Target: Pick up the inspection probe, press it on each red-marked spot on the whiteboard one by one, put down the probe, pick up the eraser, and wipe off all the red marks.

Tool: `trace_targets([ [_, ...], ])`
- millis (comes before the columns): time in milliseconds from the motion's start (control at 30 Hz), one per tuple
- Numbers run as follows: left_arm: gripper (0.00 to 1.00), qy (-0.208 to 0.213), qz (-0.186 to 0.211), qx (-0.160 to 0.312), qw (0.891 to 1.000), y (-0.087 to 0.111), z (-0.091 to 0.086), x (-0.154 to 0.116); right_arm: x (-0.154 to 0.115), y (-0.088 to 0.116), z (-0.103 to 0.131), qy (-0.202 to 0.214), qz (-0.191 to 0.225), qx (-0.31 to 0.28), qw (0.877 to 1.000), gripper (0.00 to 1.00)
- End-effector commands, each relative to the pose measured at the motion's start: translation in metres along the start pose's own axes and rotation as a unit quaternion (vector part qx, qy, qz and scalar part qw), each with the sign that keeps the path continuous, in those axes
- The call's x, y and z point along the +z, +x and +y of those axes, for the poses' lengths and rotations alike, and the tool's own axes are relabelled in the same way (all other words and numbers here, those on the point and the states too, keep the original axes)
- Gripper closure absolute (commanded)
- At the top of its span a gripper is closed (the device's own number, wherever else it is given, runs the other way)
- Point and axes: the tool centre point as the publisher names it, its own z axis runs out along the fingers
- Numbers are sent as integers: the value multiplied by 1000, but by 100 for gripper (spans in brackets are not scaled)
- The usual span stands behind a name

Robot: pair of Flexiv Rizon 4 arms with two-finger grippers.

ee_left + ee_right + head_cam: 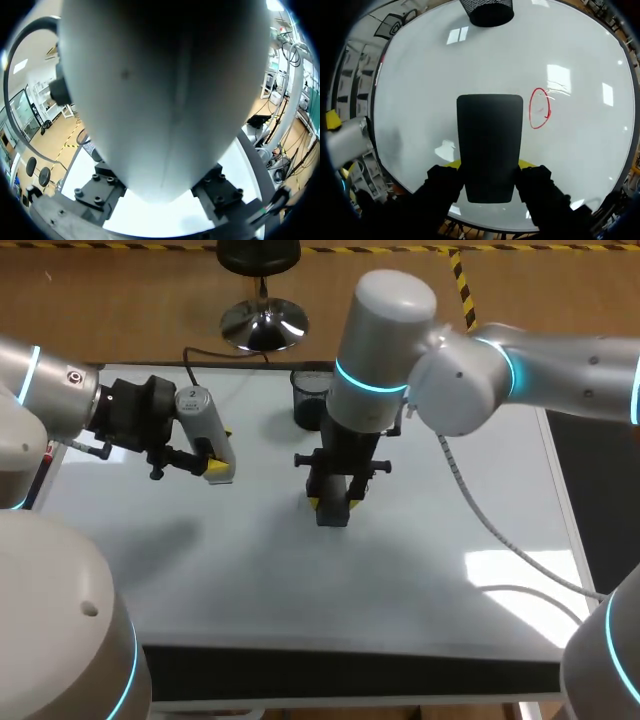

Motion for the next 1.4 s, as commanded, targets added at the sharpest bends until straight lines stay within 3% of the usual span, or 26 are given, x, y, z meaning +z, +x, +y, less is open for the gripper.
trace_targets([
  [33,100,1,-2,1,1000,1,-1,-1,11,5,9,8,-1,1,1000,100],
  [600,100,1,-2,1,1000,1,-1,-1,25,2,22,11,-19,14,1000,100],
  [1033,100,1,-2,1,1000,1,-1,-1,27,-42,34,20,-27,60,998,100],
  [1400,100,1,-2,1,1000,1,-1,-1,22,-92,35,23,-32,102,994,100],
])
